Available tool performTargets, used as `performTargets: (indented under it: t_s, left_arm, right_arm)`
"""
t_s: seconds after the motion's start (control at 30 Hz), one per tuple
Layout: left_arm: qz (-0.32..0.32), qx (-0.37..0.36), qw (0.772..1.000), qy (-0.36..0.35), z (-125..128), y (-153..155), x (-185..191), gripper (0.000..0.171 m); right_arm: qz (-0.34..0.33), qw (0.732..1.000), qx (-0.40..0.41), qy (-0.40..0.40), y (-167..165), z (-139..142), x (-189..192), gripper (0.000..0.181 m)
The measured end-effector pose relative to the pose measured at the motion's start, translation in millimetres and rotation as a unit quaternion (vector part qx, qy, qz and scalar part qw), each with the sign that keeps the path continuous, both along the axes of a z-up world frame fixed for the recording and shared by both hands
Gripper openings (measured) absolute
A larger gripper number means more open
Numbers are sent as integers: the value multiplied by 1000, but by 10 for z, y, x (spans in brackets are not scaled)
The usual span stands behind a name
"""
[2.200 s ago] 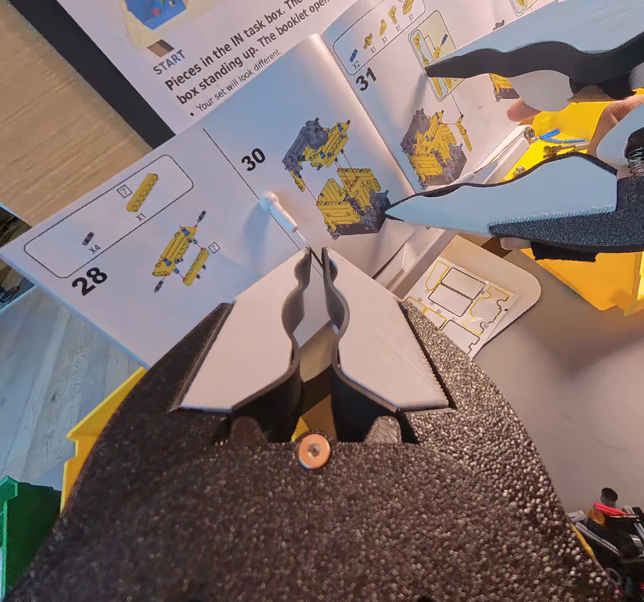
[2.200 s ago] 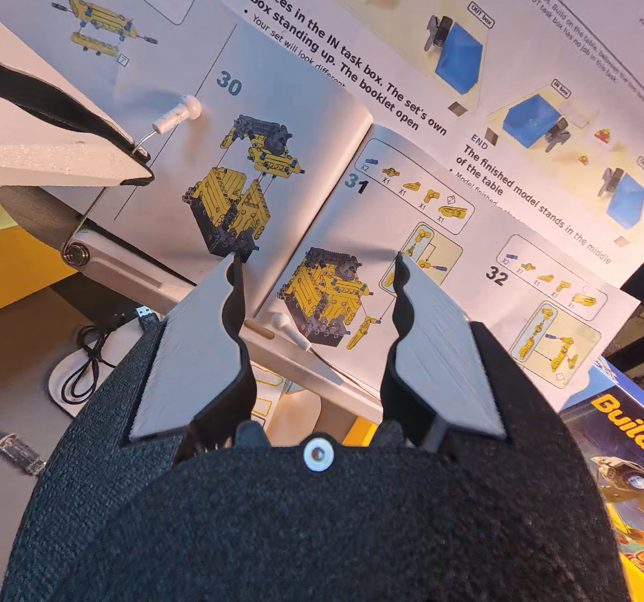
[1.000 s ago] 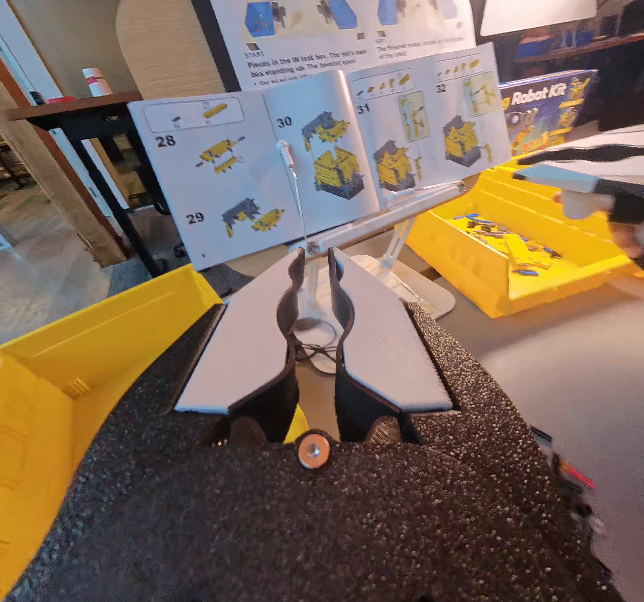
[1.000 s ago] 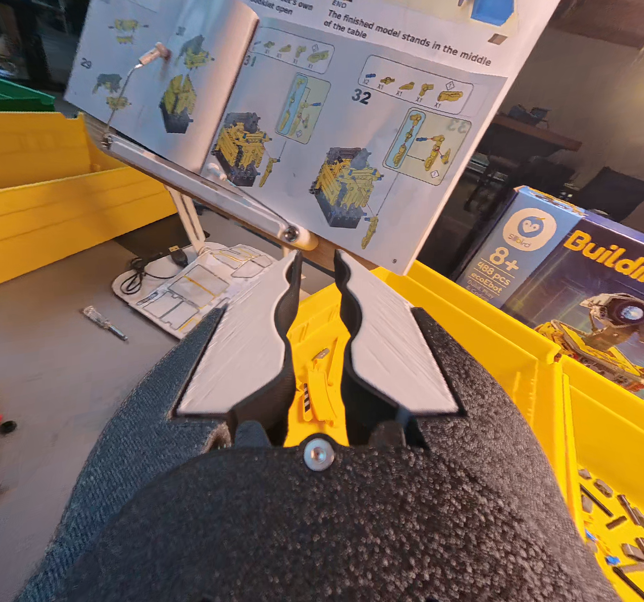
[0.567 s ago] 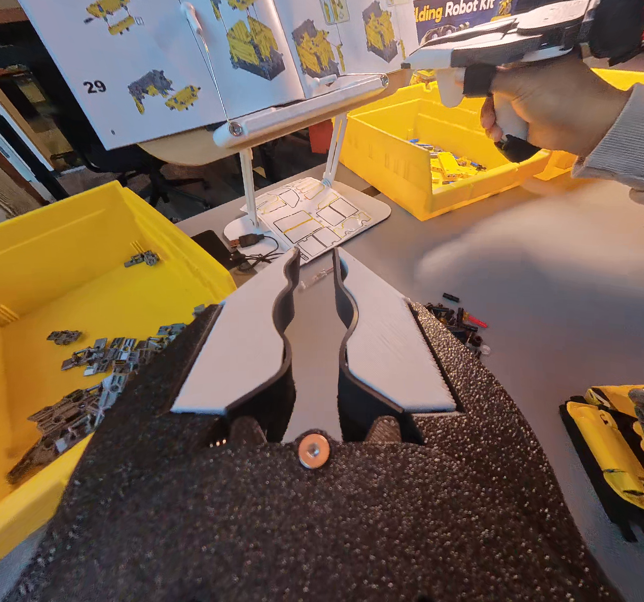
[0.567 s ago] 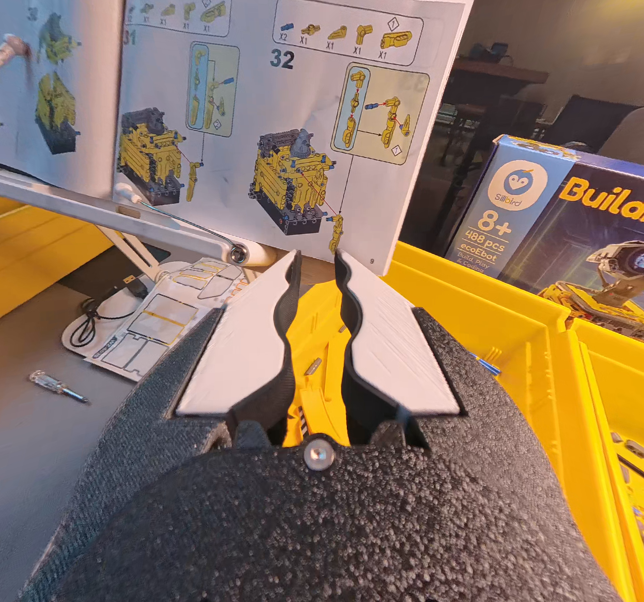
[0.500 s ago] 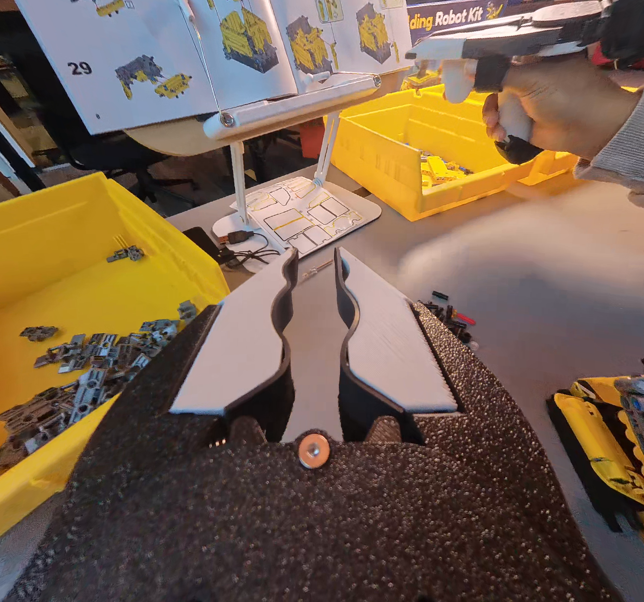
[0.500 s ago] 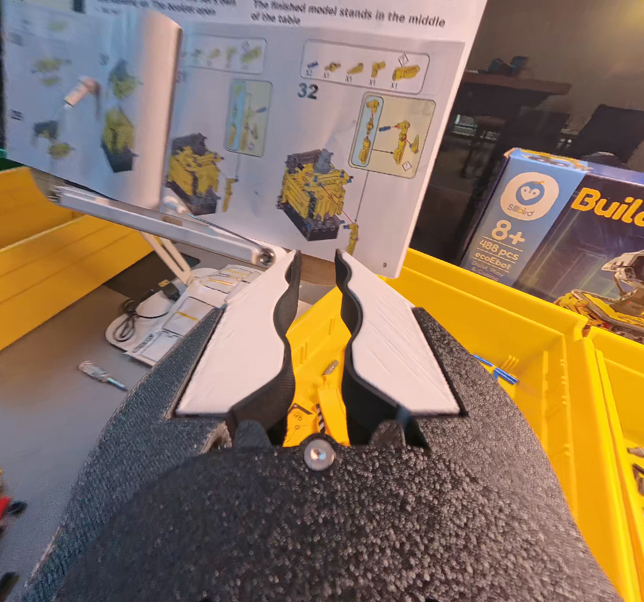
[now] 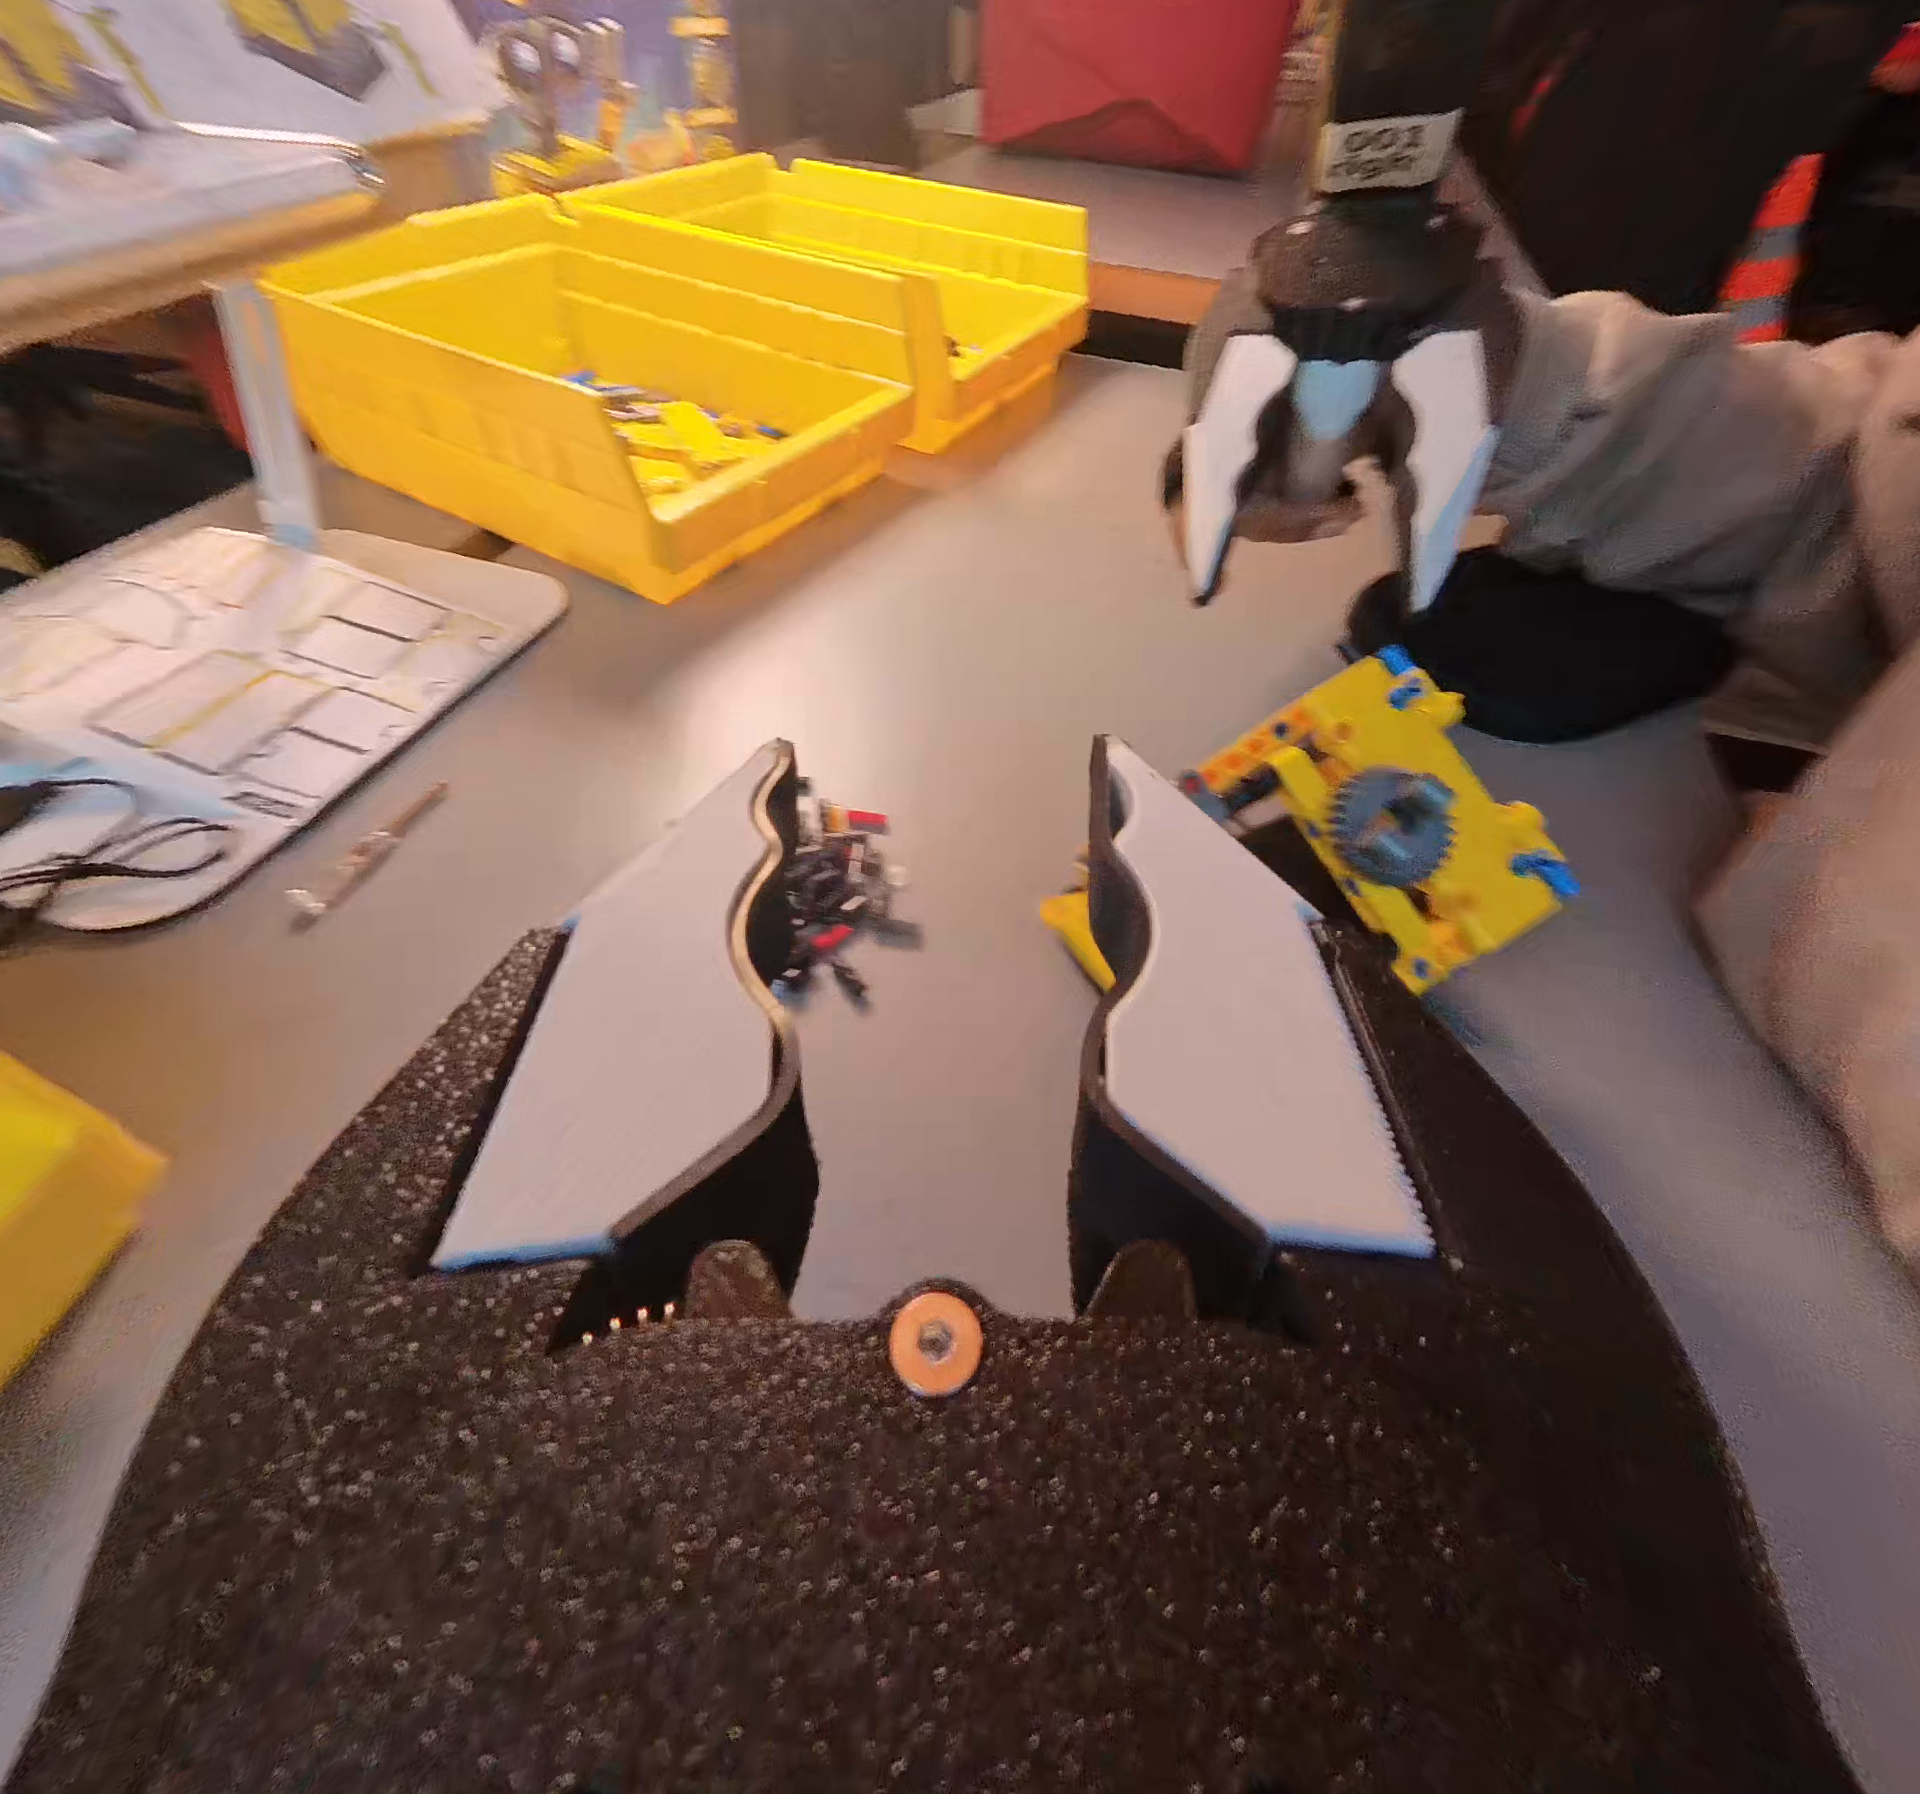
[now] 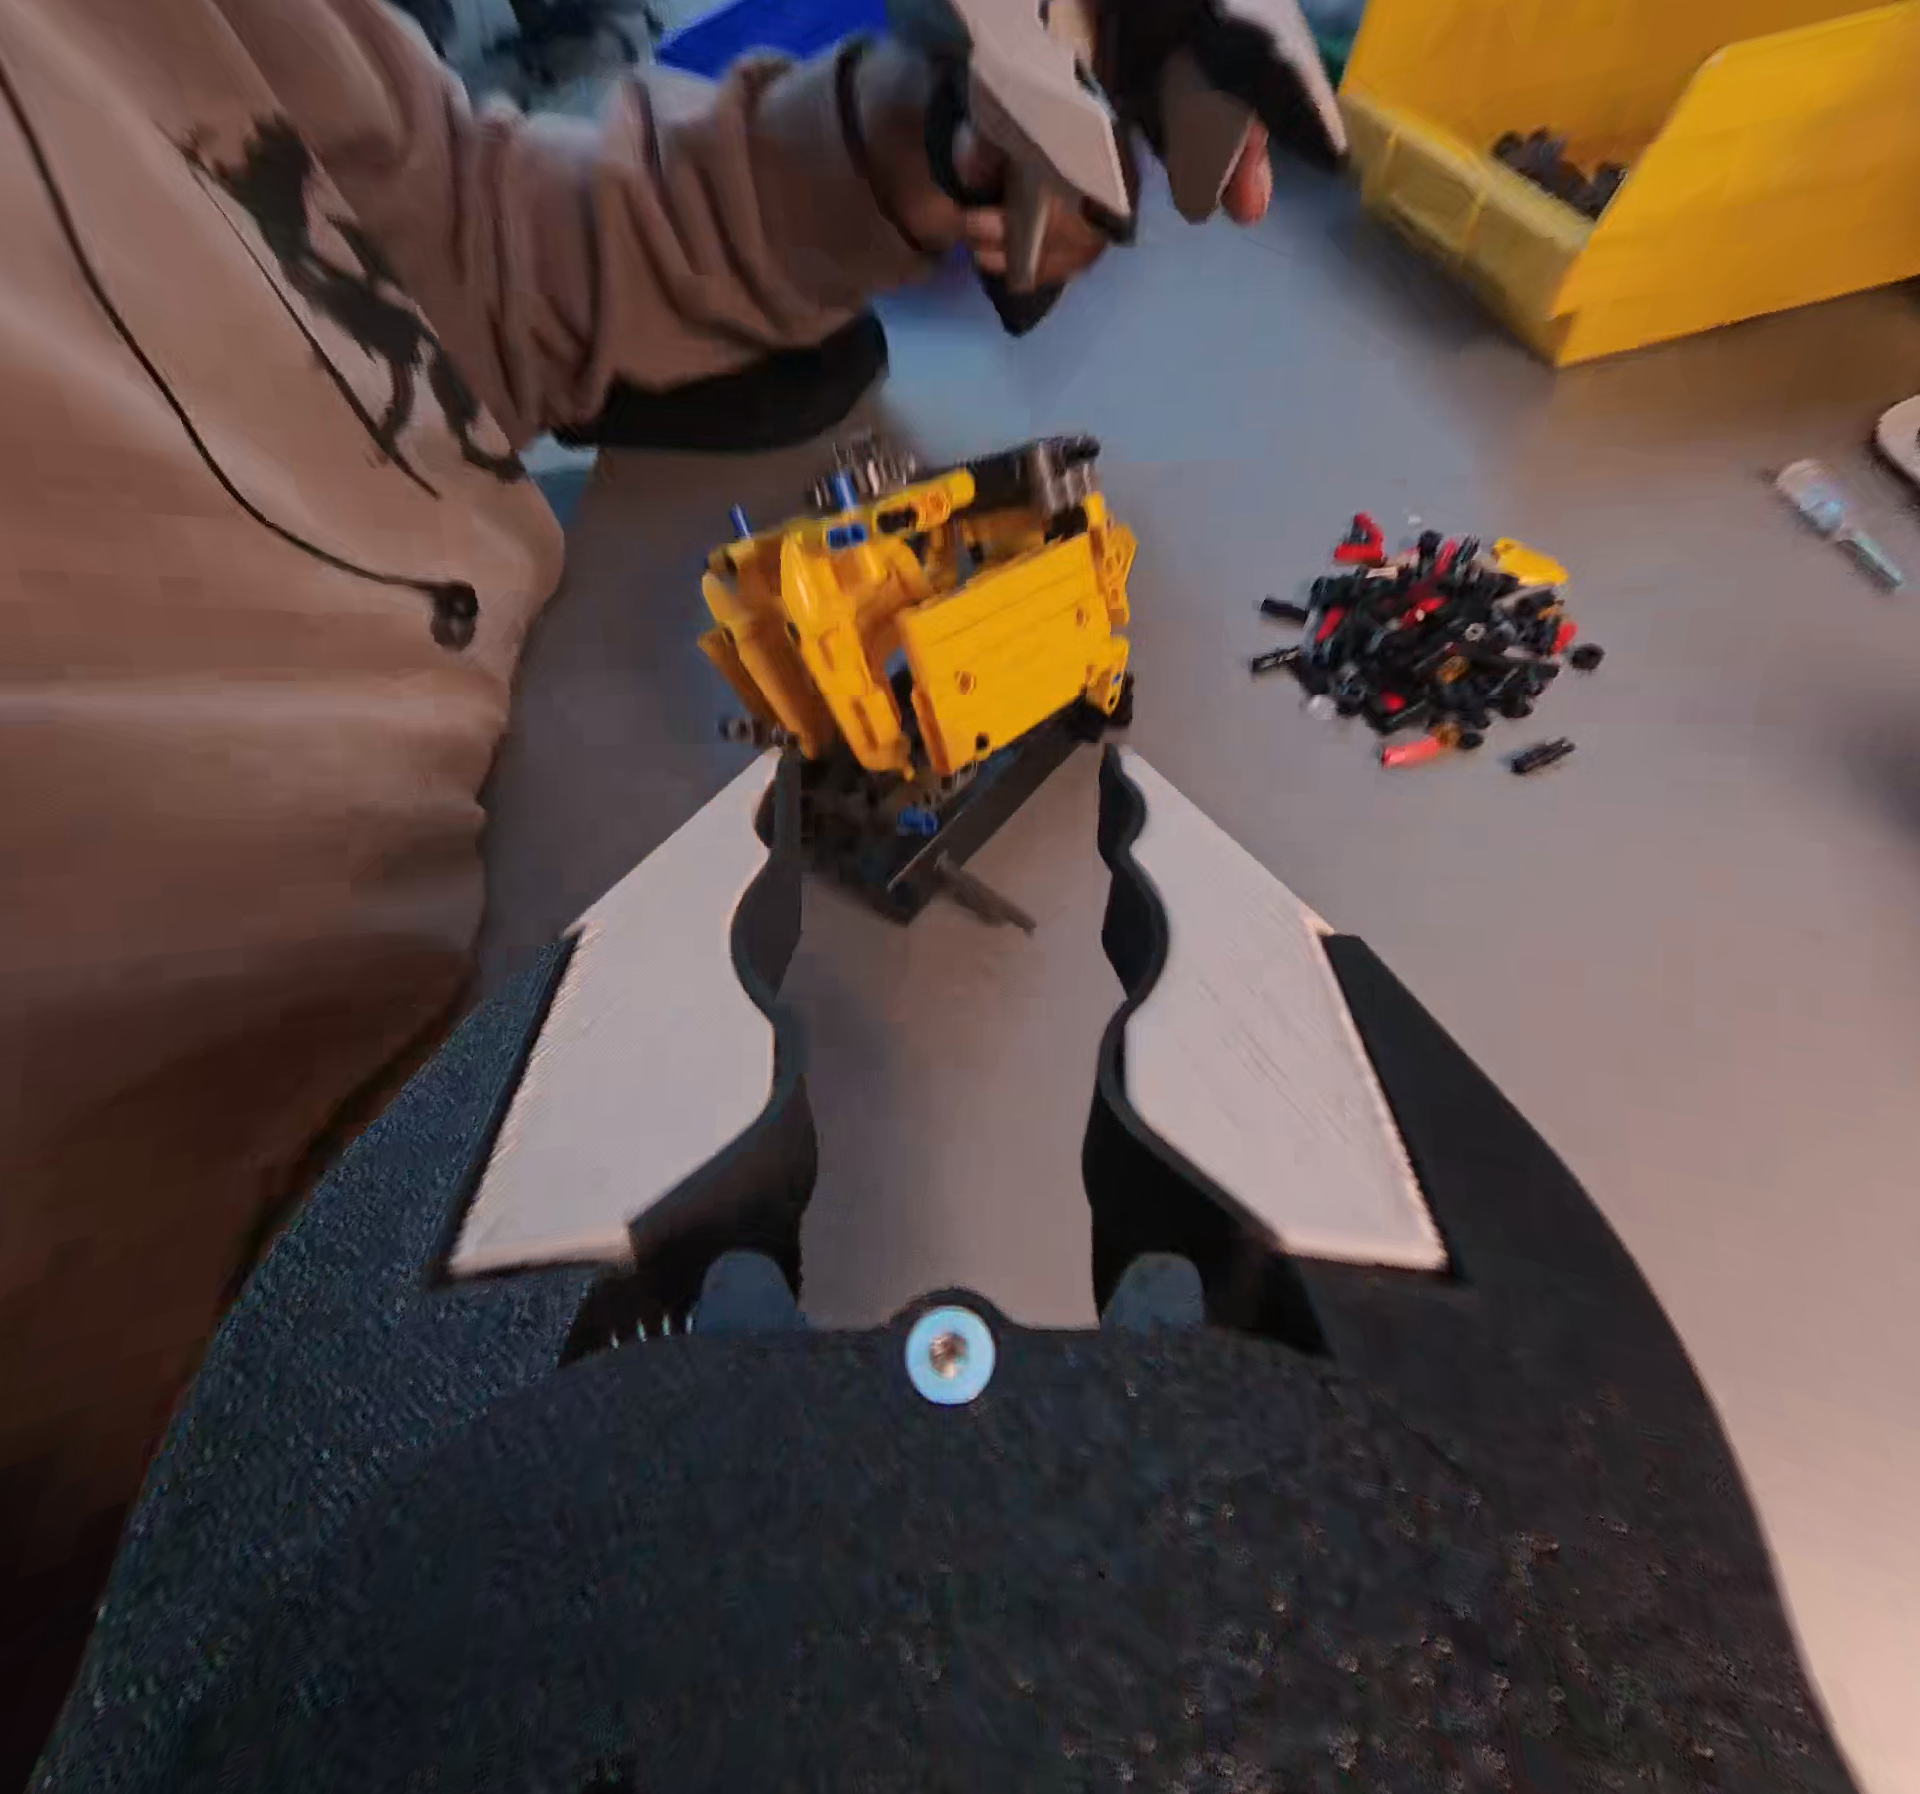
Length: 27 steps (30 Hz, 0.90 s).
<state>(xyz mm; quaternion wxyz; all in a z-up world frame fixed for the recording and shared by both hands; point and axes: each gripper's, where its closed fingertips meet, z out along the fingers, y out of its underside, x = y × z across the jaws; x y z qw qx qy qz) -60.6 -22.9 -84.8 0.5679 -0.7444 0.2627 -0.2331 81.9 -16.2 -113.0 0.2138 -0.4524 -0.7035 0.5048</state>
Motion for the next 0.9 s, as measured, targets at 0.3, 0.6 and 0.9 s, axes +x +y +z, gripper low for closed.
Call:
performTargets:
  t_s: [0.3,0.6,0.9]
  left_arm:
    - [-119,-83,988,54,-571,-666,522,96]
    - [-100,-92,990,23,-583,-525,594,63]
    - [-76,-170,967,-175,-330,-437,498,46]
  right_arm:
    - [50,995,74,-33,-319,-525,-116,30]
    - [27,998,-14,-47,-299,-510,-152,24]
    - [28,989,-115,-87,-309,-506,-152,15]
